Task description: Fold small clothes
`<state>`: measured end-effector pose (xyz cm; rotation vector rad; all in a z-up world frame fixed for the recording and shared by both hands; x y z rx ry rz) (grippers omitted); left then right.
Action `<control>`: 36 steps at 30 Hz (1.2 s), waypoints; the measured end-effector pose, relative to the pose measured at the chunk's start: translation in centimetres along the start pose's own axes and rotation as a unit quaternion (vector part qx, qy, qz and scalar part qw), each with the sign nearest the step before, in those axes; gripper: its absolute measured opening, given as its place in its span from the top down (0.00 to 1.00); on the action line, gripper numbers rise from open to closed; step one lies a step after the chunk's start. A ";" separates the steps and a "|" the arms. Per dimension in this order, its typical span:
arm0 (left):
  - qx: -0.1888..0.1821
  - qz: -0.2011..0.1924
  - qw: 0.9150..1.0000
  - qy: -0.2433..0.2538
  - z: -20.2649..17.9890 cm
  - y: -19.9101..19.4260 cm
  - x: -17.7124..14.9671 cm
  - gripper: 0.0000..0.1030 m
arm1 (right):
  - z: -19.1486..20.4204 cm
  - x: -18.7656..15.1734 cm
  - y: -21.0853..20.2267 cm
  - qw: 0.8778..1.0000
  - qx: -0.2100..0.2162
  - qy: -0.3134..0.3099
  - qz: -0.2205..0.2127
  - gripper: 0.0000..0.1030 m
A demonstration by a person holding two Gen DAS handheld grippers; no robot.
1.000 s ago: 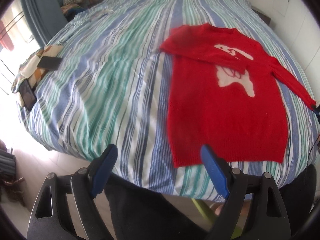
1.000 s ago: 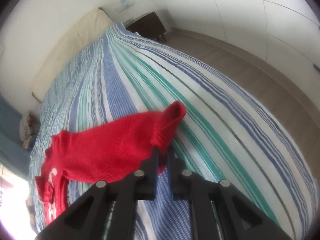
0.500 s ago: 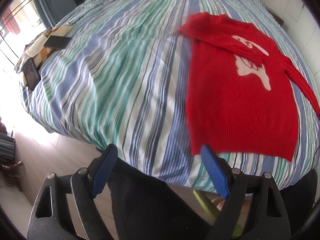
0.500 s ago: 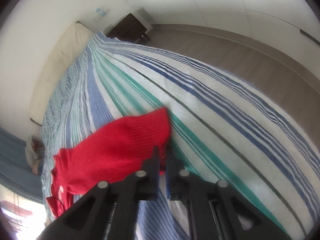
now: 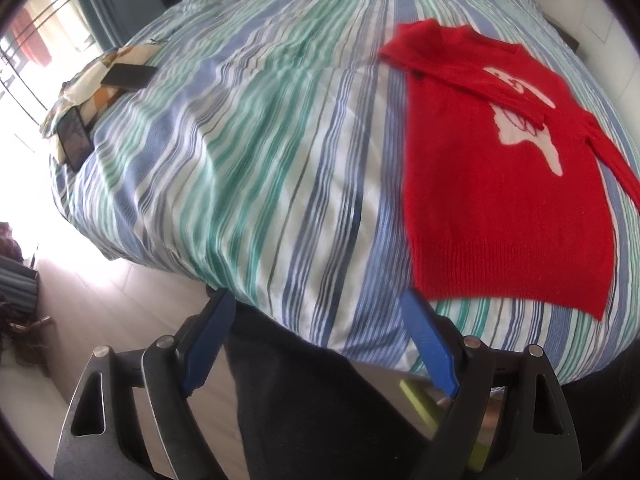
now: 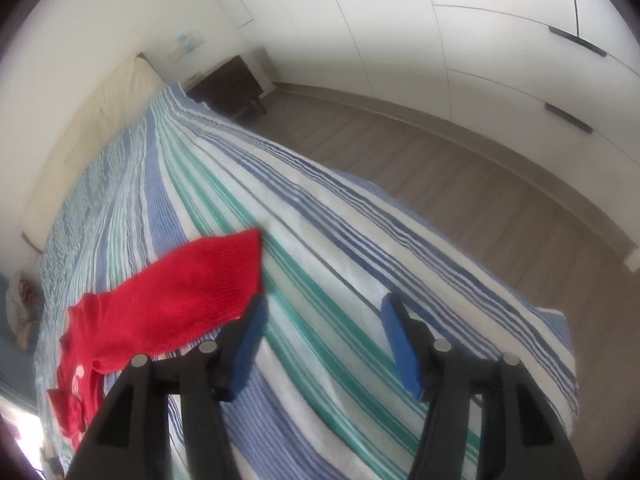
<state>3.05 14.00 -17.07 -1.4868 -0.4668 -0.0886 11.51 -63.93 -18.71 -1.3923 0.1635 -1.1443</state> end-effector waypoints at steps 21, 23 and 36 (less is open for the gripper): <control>-0.171 -0.041 0.983 0.053 -8.3 -2.5 8.8 0.11 | 22.1 -24.4 -10.6 0.903 0.203 -0.376 0.044 0.35; -0.172 -0.034 0.981 0.082 -10.6 -2.1 11.0 0.11 | 23.4 -26.9 -10.5 0.889 0.208 -0.404 0.052 0.35; -0.056 -0.017 0.903 0.427 -28.2 10.8 17.1 0.25 | 23.2 -31.1 -8.3 0.870 0.169 -0.459 0.070 0.35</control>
Point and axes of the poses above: each gripper's, at about its wrist camera, not at the fingertips, and y roughly the way its jaws point, z to its left, x to its top, the point moved 6 cm from there along y, roughly the way its jaws point, and after that the axes turned 5 degrees about -x, right-handed, at the moved point
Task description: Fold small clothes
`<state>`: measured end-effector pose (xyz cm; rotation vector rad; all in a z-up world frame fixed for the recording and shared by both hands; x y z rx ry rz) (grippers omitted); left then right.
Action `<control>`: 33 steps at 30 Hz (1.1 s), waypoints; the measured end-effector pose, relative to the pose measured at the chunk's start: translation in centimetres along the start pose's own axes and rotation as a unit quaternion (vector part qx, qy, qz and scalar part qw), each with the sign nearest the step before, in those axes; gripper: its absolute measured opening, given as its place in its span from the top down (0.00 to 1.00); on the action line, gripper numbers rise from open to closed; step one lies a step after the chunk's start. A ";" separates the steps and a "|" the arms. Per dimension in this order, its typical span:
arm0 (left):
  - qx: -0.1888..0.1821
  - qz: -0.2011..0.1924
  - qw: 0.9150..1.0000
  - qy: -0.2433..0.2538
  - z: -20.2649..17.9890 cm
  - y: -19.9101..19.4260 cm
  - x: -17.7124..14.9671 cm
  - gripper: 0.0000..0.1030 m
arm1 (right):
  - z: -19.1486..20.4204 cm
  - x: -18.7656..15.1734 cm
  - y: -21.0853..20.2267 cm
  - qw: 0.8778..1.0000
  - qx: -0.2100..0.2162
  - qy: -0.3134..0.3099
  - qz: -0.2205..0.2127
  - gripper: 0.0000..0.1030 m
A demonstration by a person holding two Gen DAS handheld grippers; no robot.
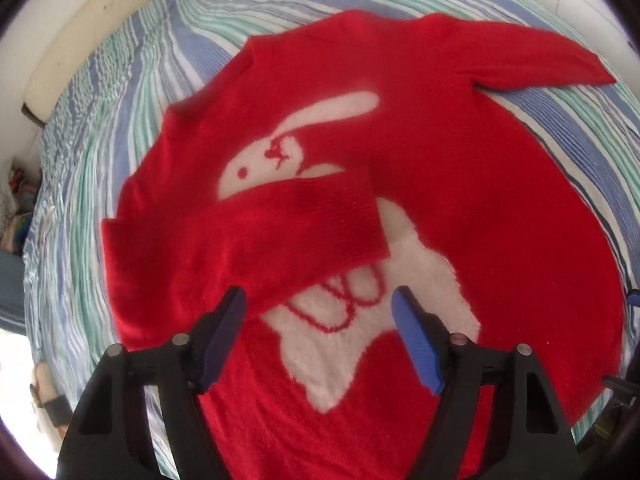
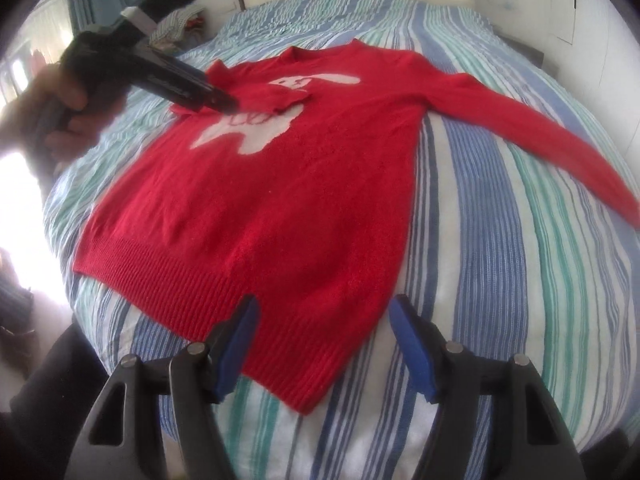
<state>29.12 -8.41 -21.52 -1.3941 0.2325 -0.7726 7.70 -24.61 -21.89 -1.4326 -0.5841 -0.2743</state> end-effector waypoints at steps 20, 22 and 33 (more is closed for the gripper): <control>0.065 -0.088 0.838 -0.535 33.7 -7.3 -19.2 0.93 | -1.4 -0.9 0.3 1.000 -0.002 0.016 0.003 0.35; 0.084 -0.066 0.821 -0.561 35.3 -6.1 -23.1 0.93 | -1.2 -1.0 0.7 1.000 -0.003 0.014 0.008 0.35; 0.080 -0.085 0.765 -0.634 38.2 -5.0 -28.7 0.93 | -0.5 -1.4 1.7 1.000 -0.015 -0.003 0.016 0.34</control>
Point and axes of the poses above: each gripper's, at about its wrist camera, not at the fingertips, and y roughly the way its jaws point, z to its left, x to its top, the point moved 6 cm from there along y, roughly the way its jaws point, and after that the axes turned 5 degrees about -x, right-handed, at the moved point
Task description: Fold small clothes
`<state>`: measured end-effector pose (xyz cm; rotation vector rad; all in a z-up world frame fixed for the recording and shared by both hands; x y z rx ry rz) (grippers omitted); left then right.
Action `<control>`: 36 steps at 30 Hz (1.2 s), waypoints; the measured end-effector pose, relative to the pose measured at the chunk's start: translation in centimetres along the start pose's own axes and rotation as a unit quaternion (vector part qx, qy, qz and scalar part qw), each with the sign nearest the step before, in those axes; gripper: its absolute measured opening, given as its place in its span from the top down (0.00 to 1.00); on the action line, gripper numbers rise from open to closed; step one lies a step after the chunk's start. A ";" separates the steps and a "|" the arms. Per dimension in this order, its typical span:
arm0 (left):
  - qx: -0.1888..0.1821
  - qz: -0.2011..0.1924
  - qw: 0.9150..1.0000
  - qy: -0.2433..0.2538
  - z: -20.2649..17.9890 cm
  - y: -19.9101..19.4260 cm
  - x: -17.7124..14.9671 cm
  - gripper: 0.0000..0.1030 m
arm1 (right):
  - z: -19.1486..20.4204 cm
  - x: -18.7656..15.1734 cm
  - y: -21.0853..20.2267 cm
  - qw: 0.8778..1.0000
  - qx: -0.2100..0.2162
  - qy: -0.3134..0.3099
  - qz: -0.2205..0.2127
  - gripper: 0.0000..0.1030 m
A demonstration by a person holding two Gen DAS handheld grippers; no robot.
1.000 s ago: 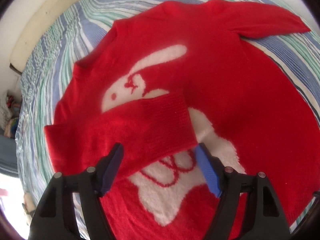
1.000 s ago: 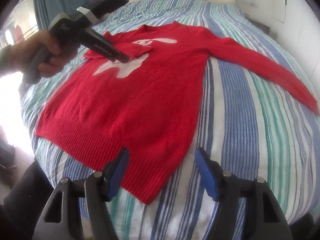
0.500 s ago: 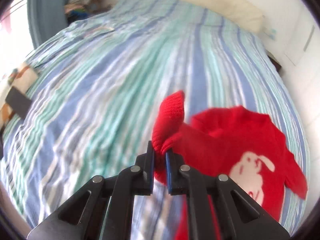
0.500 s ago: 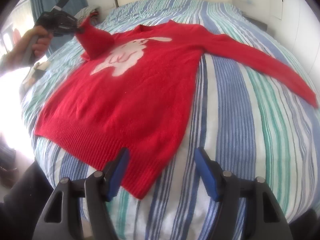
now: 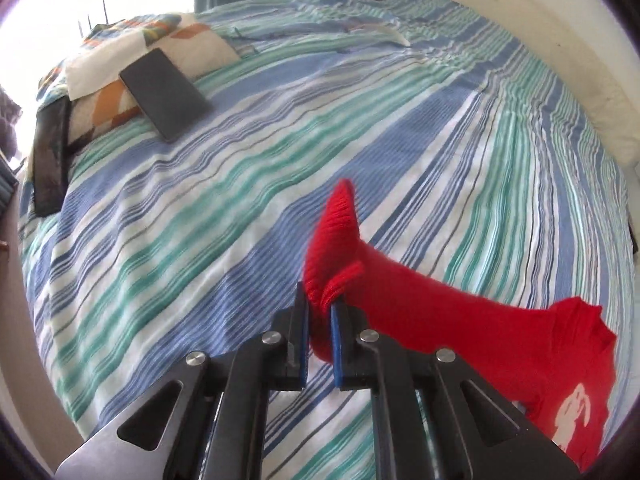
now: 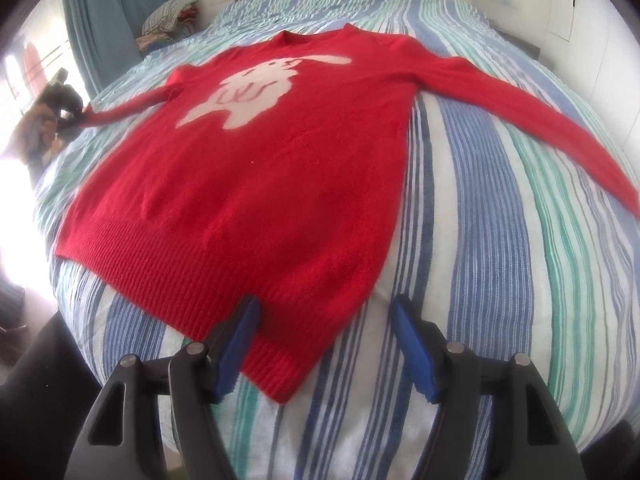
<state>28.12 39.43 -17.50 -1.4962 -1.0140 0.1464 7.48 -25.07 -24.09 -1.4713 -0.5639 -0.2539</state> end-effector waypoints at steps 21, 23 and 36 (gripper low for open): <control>0.032 0.000 0.999 -0.024 5.4 -0.2 -1.6 0.34 | 0.2 0.0 0.6 1.000 -0.014 -0.006 0.000 0.30; 0.011 -0.009 1.000 0.000 4.4 -1.5 -1.9 0.33 | 0.2 -0.1 0.6 1.000 -0.013 -0.004 0.000 0.29; 0.034 0.061 0.996 0.049 1.5 3.7 -4.7 0.15 | 0.5 0.1 0.9 1.000 -0.013 -0.011 0.002 0.25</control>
Point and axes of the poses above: each gripper's, at about its wrist camera, not at the fingertips, and y roughly the way its jaws point, z to its left, x to its top, the point moved 6 cm from there along y, roughly the way its jaws point, and after that the axes turned 5 degrees about -x, right-handed, at the moved point
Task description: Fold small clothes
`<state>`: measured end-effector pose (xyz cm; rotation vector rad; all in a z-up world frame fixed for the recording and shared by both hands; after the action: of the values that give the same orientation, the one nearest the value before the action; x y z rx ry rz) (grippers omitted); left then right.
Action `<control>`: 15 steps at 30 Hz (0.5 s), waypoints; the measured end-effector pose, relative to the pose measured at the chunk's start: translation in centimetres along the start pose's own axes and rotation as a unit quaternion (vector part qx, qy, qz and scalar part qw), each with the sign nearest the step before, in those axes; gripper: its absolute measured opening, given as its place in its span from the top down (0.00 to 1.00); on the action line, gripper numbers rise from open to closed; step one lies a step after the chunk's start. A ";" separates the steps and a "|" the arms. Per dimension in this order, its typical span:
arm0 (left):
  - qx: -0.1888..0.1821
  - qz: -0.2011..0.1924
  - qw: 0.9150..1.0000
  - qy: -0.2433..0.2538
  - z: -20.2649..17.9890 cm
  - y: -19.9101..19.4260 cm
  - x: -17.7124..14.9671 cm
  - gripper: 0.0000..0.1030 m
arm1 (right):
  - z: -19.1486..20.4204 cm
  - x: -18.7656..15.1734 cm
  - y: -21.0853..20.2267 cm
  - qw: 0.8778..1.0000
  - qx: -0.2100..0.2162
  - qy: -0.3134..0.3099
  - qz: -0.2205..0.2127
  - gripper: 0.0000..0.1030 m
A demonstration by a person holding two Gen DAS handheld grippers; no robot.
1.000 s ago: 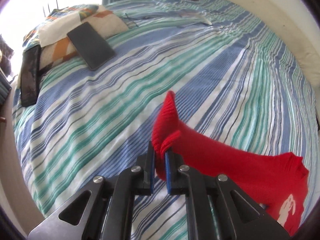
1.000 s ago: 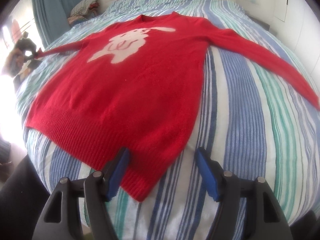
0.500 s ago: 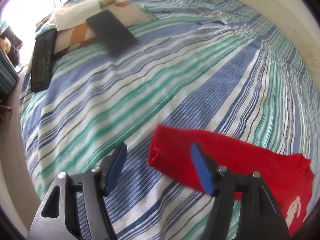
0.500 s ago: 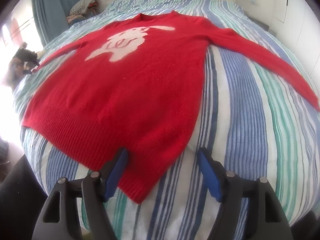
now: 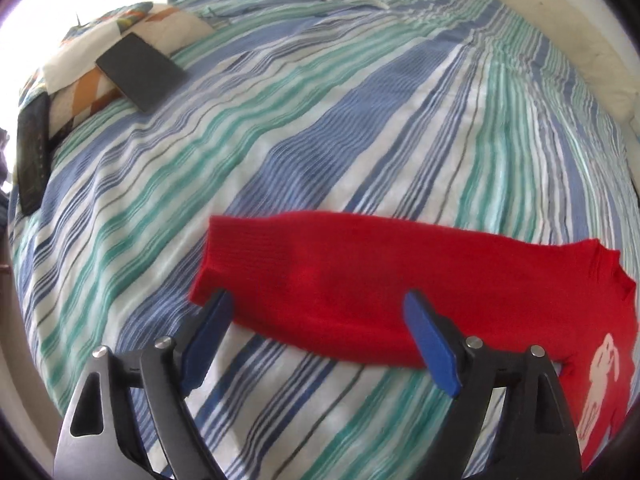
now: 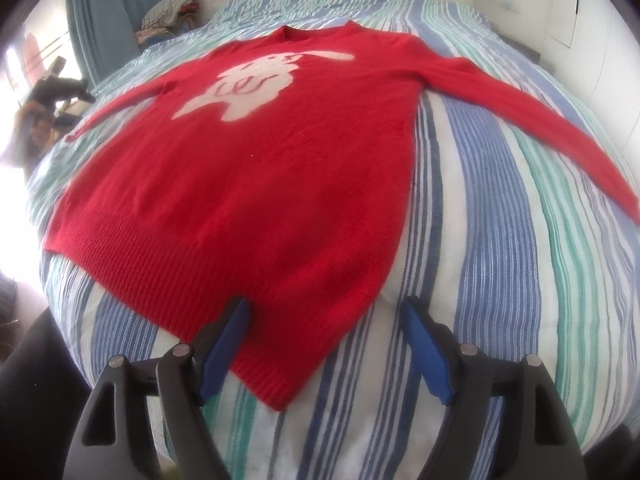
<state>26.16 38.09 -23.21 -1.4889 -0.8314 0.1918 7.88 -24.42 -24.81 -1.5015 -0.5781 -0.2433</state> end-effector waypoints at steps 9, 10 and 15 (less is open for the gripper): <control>0.019 -0.039 0.998 0.040 5.4 -5.4 -5.5 0.15 | -0.2 -0.4 -0.2 1.000 0.003 0.001 0.001 0.23; 0.000 -0.040 0.998 0.051 4.9 -6.4 -6.6 0.15 | -0.3 -0.4 -0.3 1.000 0.005 0.001 0.002 0.23; -0.111 -0.022 0.986 0.121 0.2 -10.1 -13.8 0.14 | -1.1 0.1 -2.2 0.999 0.024 0.031 -0.014 0.23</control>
<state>12.37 28.83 -19.03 -1.6614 -0.7041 -0.1169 7.12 -25.63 -22.84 -1.4357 -0.5510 -0.2943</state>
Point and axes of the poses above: each gripper's, at about its wrist camera, not at the fingertips, and y roughly the way its jaws point, z to its left, x to its top, the point moved 6 cm from there along y, roughly the way its jaws point, and after that the axes turned 5 degrees about -x, right-handed, at the moved point
